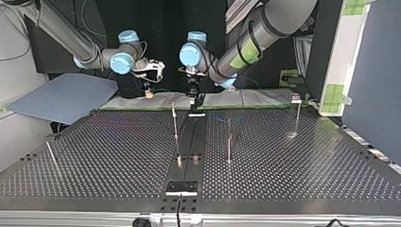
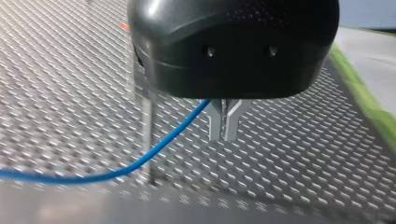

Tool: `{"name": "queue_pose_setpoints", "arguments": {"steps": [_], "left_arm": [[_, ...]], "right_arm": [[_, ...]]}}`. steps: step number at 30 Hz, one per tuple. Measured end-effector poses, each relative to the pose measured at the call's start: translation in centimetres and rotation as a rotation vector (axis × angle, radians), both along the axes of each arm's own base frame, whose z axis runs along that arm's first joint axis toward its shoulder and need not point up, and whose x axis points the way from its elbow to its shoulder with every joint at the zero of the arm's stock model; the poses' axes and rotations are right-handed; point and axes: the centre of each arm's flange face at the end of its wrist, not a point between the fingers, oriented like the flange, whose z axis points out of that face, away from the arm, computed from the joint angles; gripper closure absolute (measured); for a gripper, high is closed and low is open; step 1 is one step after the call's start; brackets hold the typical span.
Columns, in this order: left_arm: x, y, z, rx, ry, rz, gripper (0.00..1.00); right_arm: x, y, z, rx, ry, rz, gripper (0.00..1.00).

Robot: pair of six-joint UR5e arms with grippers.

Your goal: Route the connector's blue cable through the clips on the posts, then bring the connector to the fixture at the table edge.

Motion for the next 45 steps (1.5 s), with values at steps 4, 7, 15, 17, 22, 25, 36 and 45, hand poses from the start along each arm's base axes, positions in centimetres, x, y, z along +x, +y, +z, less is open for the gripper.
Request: {"name": "queue_pose_setpoints", "arguments": {"steps": [4, 7, 15, 17, 22, 25, 36, 45], "left_arm": [[0.3, -0.4, 2.1, -0.039, -0.025, -0.007, 0.96], [0.1, -0.6, 3.9, -0.056, -0.041, -0.011, 0.96], [-0.5, -0.5, 6.9, -0.087, -0.076, -0.01, 0.96], [-0.8, -0.3, 6.7, -0.088, -0.077, -0.014, 0.96], [-1.1, -0.2, 6.4, -0.084, -0.074, -0.022, 0.96], [-1.2, -0.2, 6.3, -0.081, -0.071, -0.028, 0.96], [-1.7, 0.8, 4.8, -0.064, -0.043, -0.039, 0.93], [-0.9, 1.4, 2.1, -0.057, -0.03, -0.05, 0.93]], "right_arm": [[0.1, -0.3, 1.9, -0.016, -0.028, -0.033, 1.0], [0.1, -0.5, 3.4, -0.027, -0.055, -0.049, 1.0], [-0.1, 0.1, 6.4, -0.064, -0.12, -0.071, 1.0], [-0.3, 0.2, 7.1, -0.076, -0.127, -0.073, 1.0], [-0.8, 0.5, 8.6, -0.105, -0.136, -0.087, 1.0], [-1.1, 0.6, 8.5, -0.111, -0.136, -0.095, 1.0], [-3.0, -0.2, 7.7, -0.143, -0.131, -0.13, 1.0], [-4.1, -2.1, 8.4, -0.198, -0.145, -0.13, 1.0]]}}
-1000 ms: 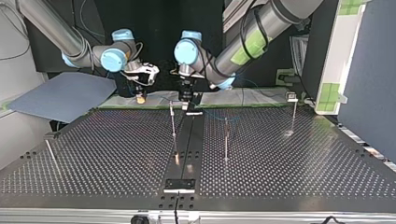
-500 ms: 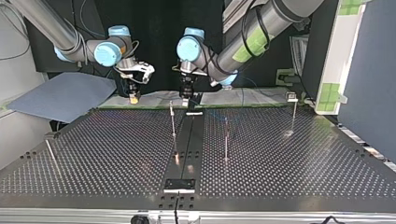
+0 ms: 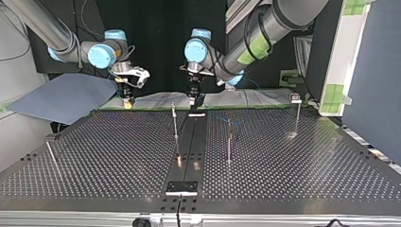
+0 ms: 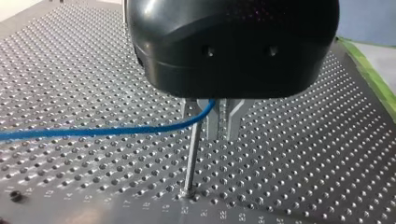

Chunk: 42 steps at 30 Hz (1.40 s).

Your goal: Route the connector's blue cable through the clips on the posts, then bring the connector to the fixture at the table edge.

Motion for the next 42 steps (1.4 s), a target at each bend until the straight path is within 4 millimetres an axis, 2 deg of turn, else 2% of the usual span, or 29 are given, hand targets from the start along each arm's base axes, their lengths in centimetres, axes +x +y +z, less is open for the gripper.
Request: {"name": "queue_pose_setpoints", "arguments": {"steps": [6, 13, 25, 42], "left_arm": [[1.1, -0.5, 0.5, -0.018, -0.021, -0.029, 0.93], [1.9, -0.7, 0.9, -0.024, -0.033, -0.047, 0.93], [3.2, -0.9, -2.0, 0.023, 0.011, -0.019, 0.93], [6.3, -1.0, 0.3, 0.004, -0.006, 0.01, 0.93]], "right_arm": [[-0.2, -1.2, 0.8, -0.023, -0.008, 0.016, 1.0], [-0.6, -1.7, 0.9, -0.029, -0.009, 0.013, 1.0], [-0.9, -2.0, 0.9, -0.04, -0.012, 0.017, 1.0], [-1.4, -2.5, 0.9, -0.052, -0.019, 0.007, 1.0]]}}
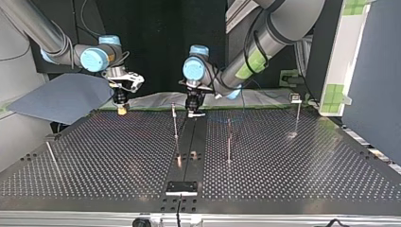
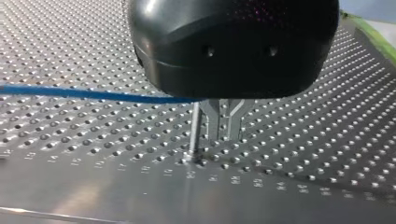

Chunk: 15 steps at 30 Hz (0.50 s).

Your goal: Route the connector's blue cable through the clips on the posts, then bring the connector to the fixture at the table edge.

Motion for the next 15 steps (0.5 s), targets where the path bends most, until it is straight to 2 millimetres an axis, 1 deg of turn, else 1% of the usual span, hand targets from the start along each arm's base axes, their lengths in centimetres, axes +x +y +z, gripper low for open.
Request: {"name": "queue_pose_setpoints", "arguments": {"steps": [2, 3, 8, 15], "left_arm": [[0.5, -0.1, 0.5, -0.006, -0.007, -0.005, 0.93], [0.7, -0.2, 0.7, -0.008, -0.01, -0.008, 0.91], [1.9, -0.1, 1.6, -0.017, -0.022, -0.015, 0.91], [2.7, 0.5, 1.8, -0.012, -0.017, -0.008, 0.91]], "right_arm": [[-0.2, -0.1, 0.0, -0.001, -0.001, -0.003, 1.0], [-0.3, -0.2, 0.0, 0.0, -0.001, -0.006, 1.0], [-0.8, -0.5, -0.1, -0.002, -0.004, -0.017, 1.0], [-1.4, -0.9, -0.1, -0.006, -0.01, -0.028, 1.0]]}}
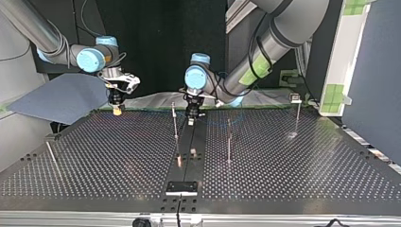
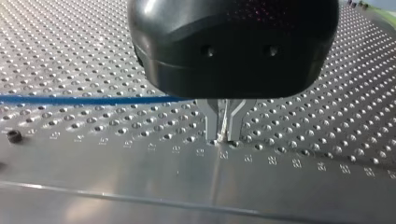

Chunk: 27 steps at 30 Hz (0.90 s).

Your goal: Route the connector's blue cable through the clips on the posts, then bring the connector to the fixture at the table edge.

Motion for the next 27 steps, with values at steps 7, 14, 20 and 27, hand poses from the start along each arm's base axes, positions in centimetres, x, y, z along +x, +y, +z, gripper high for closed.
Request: {"name": "queue_pose_setpoints", "arguments": {"steps": [7, 14, 20, 27], "left_arm": [[0.7, 0.7, 0.1, 0.003, 0.005, 0.01, 0.52], [1.2, 1.2, 0.1, 0.019, 0.012, -0.002, 0.0], [1.1, 1.6, 0.5, 0.071, 0.035, 0.008, 0.0], [-0.7, 1.5, 1.9, 0.144, 0.057, 0.03, 0.0]], "right_arm": [[-0.1, -0.6, -0.5, 0.006, 0.002, 0.006, 1.0], [0.0, -0.6, -0.9, 0.016, 0.008, 0.018, 1.0], [0.1, -0.6, -0.9, 0.018, 0.008, 0.026, 1.0], [0.1, -0.5, -0.9, 0.025, 0.007, 0.027, 1.0]]}}
